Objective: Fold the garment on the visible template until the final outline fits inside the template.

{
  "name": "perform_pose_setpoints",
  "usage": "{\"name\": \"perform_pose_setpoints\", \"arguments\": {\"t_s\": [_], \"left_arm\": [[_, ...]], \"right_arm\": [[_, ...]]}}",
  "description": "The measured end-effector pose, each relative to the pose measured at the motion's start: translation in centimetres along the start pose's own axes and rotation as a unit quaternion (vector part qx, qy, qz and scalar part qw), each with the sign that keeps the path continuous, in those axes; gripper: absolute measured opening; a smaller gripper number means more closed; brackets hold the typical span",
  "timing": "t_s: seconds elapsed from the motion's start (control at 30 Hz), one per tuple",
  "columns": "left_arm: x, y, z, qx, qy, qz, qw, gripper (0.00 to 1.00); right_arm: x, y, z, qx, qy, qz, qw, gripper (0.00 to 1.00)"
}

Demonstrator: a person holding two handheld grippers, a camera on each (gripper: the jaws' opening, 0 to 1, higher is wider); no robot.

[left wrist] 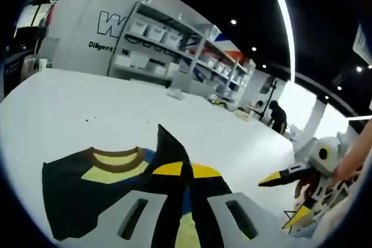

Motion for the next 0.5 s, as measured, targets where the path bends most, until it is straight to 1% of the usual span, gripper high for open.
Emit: {"name": "perform_pose_setpoints", "arguments": {"t_s": [0.13,0.27,0.5], "left_arm": [[1.4,0.6,0.2,0.002,-0.004,-0.015,0.9999,0.01],[2.5,1.2,0.5,0.011,-0.001,-0.030,0.9995,0.01],[3.9,2.1,0.1,0.008,-0.003,-0.047,0.9989,0.01]], "right_arm": [[0.3,-0.3,0.2,0.002,0.001,-0.004,1.0000,0.66],[0.3,-0.3,0.3,0.005,0.003,-0.005,1.0000,0.66],[0.4,0.0,0.2,0.004,0.004,-0.007,1.0000,0.66]]}}
Point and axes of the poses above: the point that each gripper's makers call its tool centre point, and the gripper's own axes: y roughly forward along the fingers, z roughly to its right, x roughly out of its underside, the point moved 3 cm from there along -y, roughly backward along the fingers, and after that the axes turned 8 degrees about z, right-handed, at the moved point
